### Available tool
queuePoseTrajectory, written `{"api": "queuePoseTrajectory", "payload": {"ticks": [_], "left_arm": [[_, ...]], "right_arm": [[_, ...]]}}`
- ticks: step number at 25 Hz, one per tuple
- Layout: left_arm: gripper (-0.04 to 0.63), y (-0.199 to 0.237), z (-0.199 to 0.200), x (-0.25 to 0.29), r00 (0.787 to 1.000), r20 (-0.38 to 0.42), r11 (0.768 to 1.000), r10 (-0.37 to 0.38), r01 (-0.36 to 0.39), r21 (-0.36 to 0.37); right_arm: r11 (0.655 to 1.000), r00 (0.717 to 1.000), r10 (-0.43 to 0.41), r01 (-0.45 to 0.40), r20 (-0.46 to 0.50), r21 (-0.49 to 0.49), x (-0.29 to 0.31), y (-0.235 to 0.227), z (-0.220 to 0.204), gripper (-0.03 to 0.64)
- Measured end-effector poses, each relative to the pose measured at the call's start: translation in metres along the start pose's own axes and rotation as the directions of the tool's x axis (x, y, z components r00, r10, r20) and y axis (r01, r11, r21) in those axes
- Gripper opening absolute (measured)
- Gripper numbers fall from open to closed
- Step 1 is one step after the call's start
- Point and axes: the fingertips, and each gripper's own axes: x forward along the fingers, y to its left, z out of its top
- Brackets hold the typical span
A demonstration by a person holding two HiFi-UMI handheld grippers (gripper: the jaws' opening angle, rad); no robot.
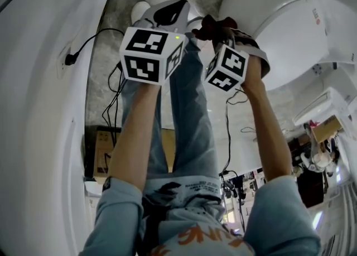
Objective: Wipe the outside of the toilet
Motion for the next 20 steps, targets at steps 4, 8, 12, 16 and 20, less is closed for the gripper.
{"api": "queuePoseTrajectory", "payload": {"ticks": [4,8,12,16,20], "left_arm": [[-0.006,0.002,0.003,0.005,1.000,-0.002,1.000,0.002,-0.002,-0.007],[-0.006,0.003,0.004,0.011,1.000,-0.007,1.000,0.006,-0.006,-0.023],[-0.006,0.006,0.007,0.017,1.000,-0.013,0.999,0.009,-0.010,-0.032],[-0.006,0.010,0.012,0.026,1.000,-0.012,0.999,0.009,-0.009,-0.043],[-0.006,0.013,0.013,0.032,1.000,-0.019,0.998,0.007,-0.008,-0.062]], "right_arm": [[0.992,0.991,-0.127,0.127,0.035,-0.009,-0.017,-0.053,0.006,0.071],[0.976,0.975,-0.219,0.218,0.048,0.015,-0.026,-0.101,0.007,0.072],[0.957,0.957,-0.289,0.289,0.022,-0.011,-0.019,-0.144,0.006,0.072],[0.959,0.958,-0.279,0.276,-0.064,-0.058,0.006,-0.175,-0.008,0.072],[0.961,0.955,-0.268,0.256,-0.127,-0.100,0.026,-0.199,-0.017,0.072]]}}
